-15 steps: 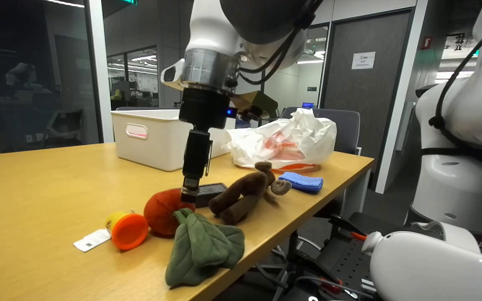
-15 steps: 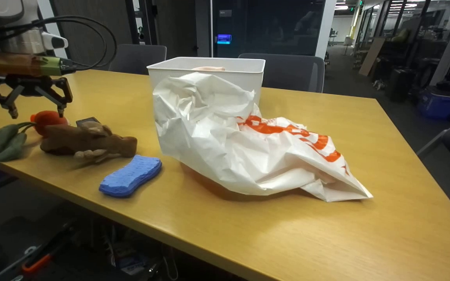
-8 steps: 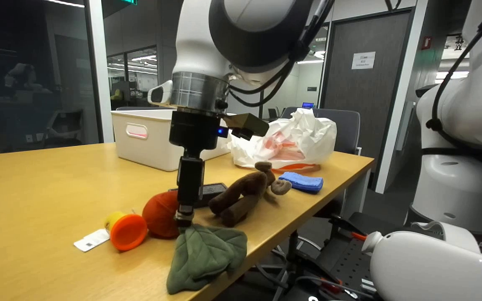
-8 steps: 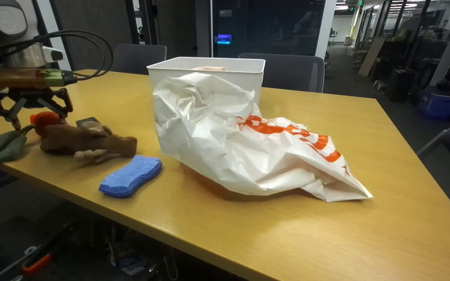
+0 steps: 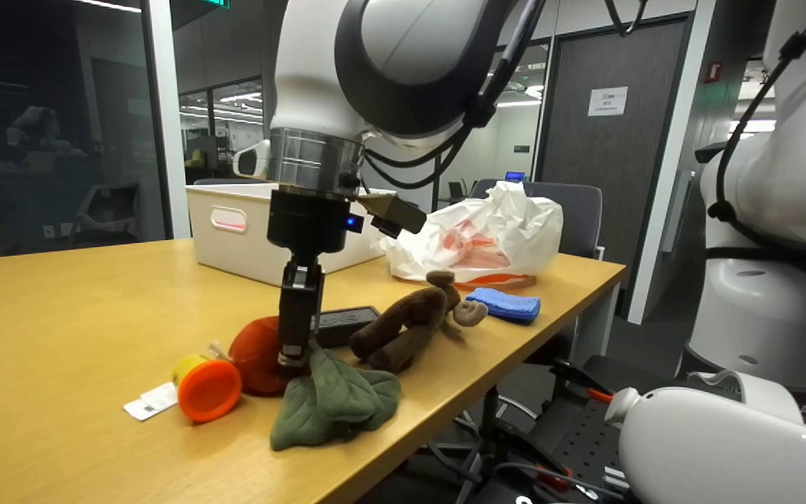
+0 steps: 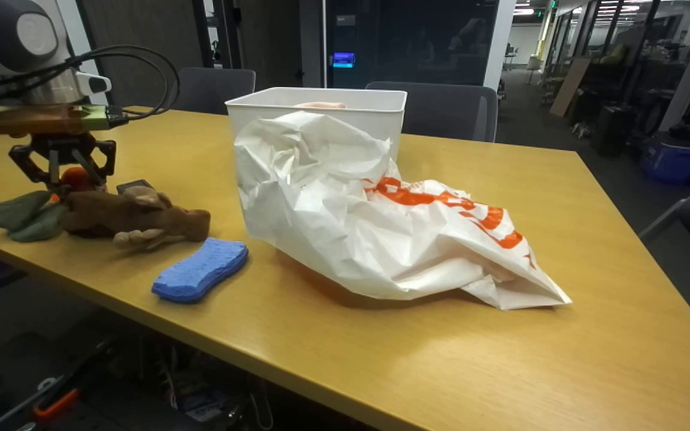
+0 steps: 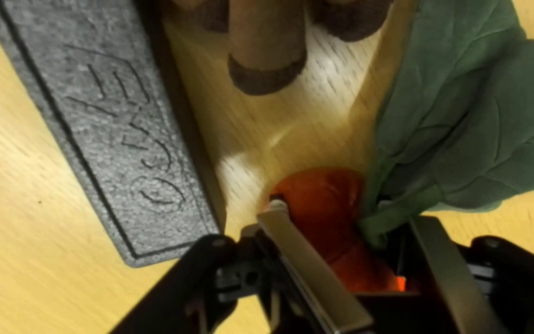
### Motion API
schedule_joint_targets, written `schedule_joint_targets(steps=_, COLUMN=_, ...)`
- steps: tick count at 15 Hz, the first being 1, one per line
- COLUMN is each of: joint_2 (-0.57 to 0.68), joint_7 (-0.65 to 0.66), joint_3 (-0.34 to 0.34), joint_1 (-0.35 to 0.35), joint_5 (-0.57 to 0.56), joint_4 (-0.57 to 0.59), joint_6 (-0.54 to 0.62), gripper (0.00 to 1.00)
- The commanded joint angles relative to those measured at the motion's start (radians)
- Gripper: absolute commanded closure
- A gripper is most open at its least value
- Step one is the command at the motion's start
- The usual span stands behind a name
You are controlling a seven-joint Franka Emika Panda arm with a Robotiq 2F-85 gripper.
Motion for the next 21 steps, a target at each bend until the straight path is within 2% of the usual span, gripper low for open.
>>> schedule_joint_targets(steps=1, joint_2=0.022, joint_7=0.045, joint_3=0.016, joint_1=-0.030, joint_5=-0.013, joint_4=0.023, joint_6=0.008, gripper=0.80)
schedule_joint_targets(steps=3, joint_2=-0.001, joint_7=0.065, joint_3=0.015, joint_1=-0.036, joint_5=-0.006, joint_4=0.027, joint_6=-0.014, gripper=0.94)
schedule_joint_targets(steps=4, joint_2=-0.037, joint_7=0.062, joint_3=0.013, joint_1=-0.040, joint_5=0.034, joint_4=0.027, joint_6=-0.034, gripper=0.97)
schedule_joint_targets(steps=5, joint_2=-0.064, joint_7=0.056, joint_3=0.011, joint_1=-0.045, joint_5=0.070, joint_4=0.027, joint_6=-0.049, gripper=0.94)
schedule_joint_targets(steps=7, joint_2=-0.154, joint_7=0.085, joint_3=-0.007, joint_1=-0.062, joint_5=0.119, joint_4=0.004, joint_6=-0.075, gripper=0.95)
schedule_joint_targets(steps=11, joint_2=-0.363, joint_7=0.243, joint_3=-0.044, joint_1=-0.111, joint_5=0.053, joint_4=-0.063, joint_6=-0.117, gripper=0.95)
schedule_joint_targets(steps=14, joint_2=-0.529, joint_7=0.299, joint_3=-0.096, joint_1=-0.167, joint_5=0.008, joint_4=-0.123, joint_6=-0.160, gripper=0.95)
schedule_joint_targets(steps=18, joint_2=-0.702, joint_7=0.353, joint_3=-0.163, joint_1=-0.272, joint_5=-0.061, joint_4=-0.196, joint_6=-0.188, gripper=0.95)
schedule_joint_targets(steps=21, joint_2=-0.767, joint_7=0.395, joint_3=-0.189, joint_1=-0.383, joint_5=-0.130, joint_4=-0.251, joint_6=-0.157, gripper=0.95)
